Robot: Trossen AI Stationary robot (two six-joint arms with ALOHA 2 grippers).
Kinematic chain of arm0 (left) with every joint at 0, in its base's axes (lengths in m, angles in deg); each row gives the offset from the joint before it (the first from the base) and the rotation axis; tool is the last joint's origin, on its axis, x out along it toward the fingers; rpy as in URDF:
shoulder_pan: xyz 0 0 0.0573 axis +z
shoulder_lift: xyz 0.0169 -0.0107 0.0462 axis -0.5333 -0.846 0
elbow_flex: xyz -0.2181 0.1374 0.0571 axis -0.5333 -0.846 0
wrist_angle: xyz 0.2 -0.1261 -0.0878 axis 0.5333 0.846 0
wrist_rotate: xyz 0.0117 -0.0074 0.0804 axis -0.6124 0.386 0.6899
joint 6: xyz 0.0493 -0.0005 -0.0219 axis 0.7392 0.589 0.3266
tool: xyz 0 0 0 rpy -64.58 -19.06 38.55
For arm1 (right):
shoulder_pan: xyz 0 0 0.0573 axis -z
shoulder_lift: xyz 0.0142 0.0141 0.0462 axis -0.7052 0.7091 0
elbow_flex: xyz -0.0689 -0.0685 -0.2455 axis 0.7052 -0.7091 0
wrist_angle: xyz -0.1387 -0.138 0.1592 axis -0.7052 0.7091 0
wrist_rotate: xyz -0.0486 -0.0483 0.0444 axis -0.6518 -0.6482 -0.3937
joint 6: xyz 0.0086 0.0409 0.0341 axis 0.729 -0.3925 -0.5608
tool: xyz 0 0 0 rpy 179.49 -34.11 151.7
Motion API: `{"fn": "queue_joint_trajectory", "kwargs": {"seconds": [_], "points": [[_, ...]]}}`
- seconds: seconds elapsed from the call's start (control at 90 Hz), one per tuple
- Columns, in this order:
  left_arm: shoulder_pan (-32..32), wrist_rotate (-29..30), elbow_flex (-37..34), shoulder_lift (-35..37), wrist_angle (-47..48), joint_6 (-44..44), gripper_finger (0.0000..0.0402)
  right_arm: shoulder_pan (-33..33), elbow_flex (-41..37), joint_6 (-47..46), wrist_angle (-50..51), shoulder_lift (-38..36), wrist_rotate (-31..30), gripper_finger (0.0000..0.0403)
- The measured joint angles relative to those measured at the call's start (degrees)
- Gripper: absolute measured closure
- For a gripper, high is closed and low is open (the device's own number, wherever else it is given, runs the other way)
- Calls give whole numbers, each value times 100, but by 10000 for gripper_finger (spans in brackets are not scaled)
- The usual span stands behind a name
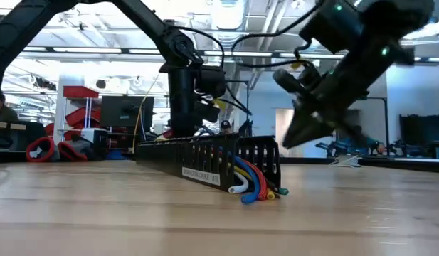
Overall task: Ziptie cables
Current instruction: Close the black cable duct
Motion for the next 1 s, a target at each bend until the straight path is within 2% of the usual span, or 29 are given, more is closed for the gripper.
{"fn": "queue_joint_trajectory", "kwargs": {"seconds": [0.067,0.2,0.311,0.489,0.611,0.8,0.889,1.0], "points": [[-27,-106,0,-2,-73,81,401,33,-399,-279,-698,66,-57,398],[-60,-141,-2,-7,-207,117,401,-63,-757,-968,-1113,92,42,390],[-58,-176,-2,-7,-255,76,401,-198,-763,-1198,-1078,95,22,350],[-58,-347,-4,-11,-326,61,401,-26,-761,-1436,-929,94,-16,271],[-101,-400,-7,-11,-404,57,401,123,-761,-1411,-1052,94,35,236],[-132,-509,-7,-13,-472,11,401,263,-750,-1482,-1277,225,320,229],[-134,-489,-11,-11,-455,-36,401,178,-642,-1693,-1511,485,632,232],[-134,-473,-11,-9,-464,-60,401,63,-397,-2029,-1591,919,698,233]]}}
